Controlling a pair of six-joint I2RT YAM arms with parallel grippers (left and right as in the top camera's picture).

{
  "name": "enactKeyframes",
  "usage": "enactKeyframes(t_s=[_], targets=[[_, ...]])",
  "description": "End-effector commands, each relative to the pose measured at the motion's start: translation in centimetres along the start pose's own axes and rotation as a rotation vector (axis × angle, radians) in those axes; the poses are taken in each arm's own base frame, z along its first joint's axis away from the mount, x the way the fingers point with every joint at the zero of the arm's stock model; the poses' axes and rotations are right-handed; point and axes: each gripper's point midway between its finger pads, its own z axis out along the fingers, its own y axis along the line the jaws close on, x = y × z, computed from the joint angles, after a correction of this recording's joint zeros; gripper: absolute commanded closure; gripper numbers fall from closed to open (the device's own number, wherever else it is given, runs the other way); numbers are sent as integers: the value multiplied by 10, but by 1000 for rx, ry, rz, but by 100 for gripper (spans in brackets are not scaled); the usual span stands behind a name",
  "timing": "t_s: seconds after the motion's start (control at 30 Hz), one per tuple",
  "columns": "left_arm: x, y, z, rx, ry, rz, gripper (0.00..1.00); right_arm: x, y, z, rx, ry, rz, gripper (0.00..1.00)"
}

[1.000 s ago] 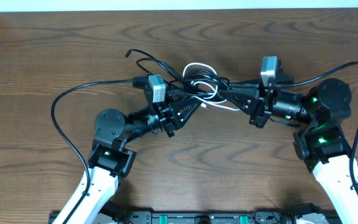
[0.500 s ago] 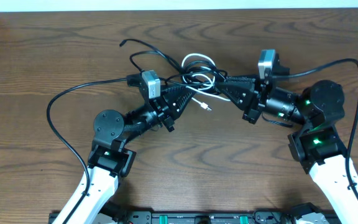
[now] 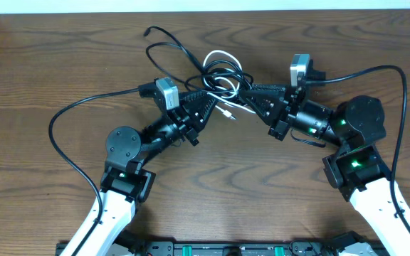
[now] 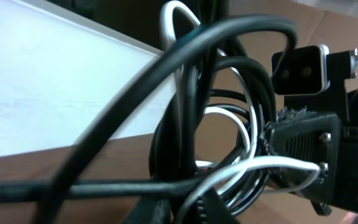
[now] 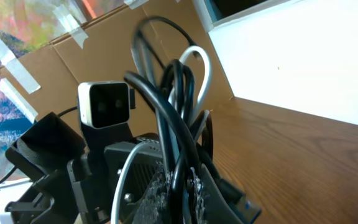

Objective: Untangle cables

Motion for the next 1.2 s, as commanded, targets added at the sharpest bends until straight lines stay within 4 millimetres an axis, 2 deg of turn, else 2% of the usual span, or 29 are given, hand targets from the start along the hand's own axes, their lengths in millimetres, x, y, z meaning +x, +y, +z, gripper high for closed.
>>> enactKeyframes(t_s=[0.0, 0.07, 0.1, 0.2, 0.3, 0.33, 0.6, 0.87, 0.97, 1.17], targets=[[-7, -6, 0, 18, -17, 33, 92, 9, 14, 7, -64, 48, 33, 87], [-6, -7, 0, 18, -17, 73, 92, 10, 13, 8, -63, 50, 33, 62], [-6, -6, 0, 16, -14, 93, 92, 10, 12, 8, -62, 50, 33, 54], [-5, -5, 0, 14, -11, 126, 93, 10, 12, 8, -62, 49, 13, 44], [-5, 0, -1, -3, -7, 129, 93, 9, 12, 8, -61, 48, 6, 27], [-5, 3, -2, -11, -5, 127, 93, 9, 11, 7, -59, 47, 6, 25], [-12, 42, -17, -137, -2, 96, 93, 12, -2, 2, -18, 60, -24, 1], [-13, 47, -21, -148, -5, 42, 93, 25, -14, -1, 14, 110, -203, 1], [-10, 49, -21, -157, 8, 32, 93, 25, -15, -1, 12, 112, -303, 10], [8, 59, -23, -195, 79, 57, 93, 4, -7, 1, 3, 29, -460, 12]])
